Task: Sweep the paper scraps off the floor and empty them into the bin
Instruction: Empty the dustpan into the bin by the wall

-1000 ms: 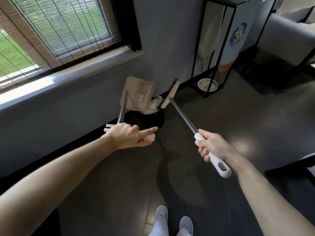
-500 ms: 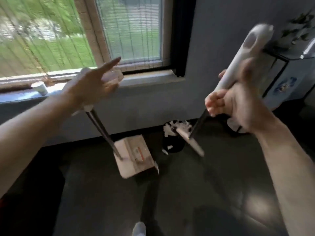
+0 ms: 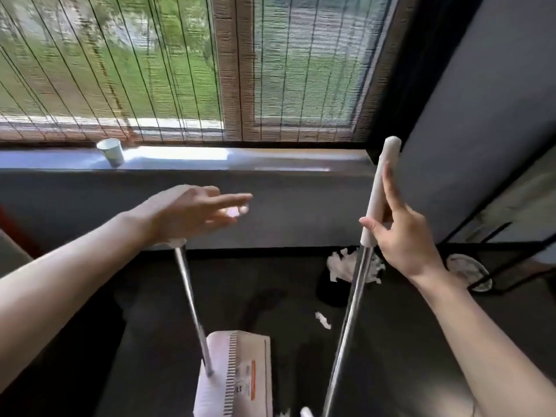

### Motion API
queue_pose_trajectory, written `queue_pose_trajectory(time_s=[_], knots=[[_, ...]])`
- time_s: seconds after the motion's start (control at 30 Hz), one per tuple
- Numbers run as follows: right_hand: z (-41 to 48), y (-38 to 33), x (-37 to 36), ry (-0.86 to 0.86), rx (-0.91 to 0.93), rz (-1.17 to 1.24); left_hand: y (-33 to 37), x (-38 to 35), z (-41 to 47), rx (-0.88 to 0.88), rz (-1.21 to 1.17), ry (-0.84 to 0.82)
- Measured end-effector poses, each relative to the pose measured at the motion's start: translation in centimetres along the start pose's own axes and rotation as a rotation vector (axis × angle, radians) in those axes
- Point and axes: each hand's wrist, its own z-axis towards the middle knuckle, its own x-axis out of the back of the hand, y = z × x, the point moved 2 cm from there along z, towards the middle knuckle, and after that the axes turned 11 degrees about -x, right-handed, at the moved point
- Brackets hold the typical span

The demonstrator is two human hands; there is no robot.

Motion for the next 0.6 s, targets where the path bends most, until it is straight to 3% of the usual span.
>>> queue_pose_trajectory(time_s=[0.2, 0.4, 0.6], knots=[[5.2, -0.6, -5.1, -0.043, 0.029, 0.04, -6.8, -4.7, 1.3, 0.313, -0.226, -0.21], [10.7, 0.3, -9.2, -0.044, 0.108, 0.107, -12.6, -9.1, 4.8, 0.348, -0.433, -0.209], [16.8, 3.1, -13.8, -0.141, 0.2, 0.186, -18.3, -12.3, 9.3, 0.364, -0.452, -0.257]])
